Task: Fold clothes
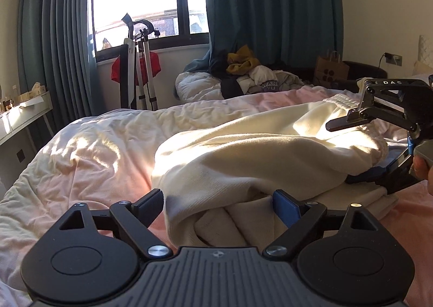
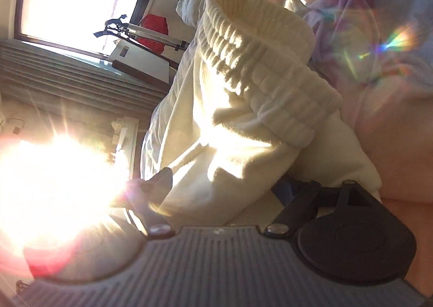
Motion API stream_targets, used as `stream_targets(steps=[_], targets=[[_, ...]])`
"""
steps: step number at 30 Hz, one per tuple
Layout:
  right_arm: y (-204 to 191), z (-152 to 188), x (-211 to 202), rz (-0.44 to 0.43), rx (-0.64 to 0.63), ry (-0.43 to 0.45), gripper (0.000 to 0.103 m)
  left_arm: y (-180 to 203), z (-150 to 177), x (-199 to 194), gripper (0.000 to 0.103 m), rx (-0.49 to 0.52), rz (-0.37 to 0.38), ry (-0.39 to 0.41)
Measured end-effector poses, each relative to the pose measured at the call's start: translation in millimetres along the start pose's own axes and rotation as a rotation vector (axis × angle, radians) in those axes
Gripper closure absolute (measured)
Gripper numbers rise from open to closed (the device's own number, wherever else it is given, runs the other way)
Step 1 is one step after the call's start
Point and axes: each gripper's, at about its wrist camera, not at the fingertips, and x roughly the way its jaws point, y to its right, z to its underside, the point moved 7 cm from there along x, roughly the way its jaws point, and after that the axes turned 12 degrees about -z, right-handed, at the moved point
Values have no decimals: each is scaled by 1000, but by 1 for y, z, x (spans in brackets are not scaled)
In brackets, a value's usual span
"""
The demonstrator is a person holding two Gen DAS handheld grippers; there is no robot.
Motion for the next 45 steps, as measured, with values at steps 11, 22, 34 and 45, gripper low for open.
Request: stream_targets(steps=[11,22,34,45], targets=[[-39,-14,-9,-83,-181,129,87,-23,20,27,16,-201,-68,-174],[-17,3,-39,50,-163,157,90,-64,32,34,20,-573,45,-285],[-2,28,-43,124,-151,74,85,-61,31,14,19,-477,115,-323],[-18,26,-76,178,-224,148,67,-86,-18,-26,0,-628,295,-118]])
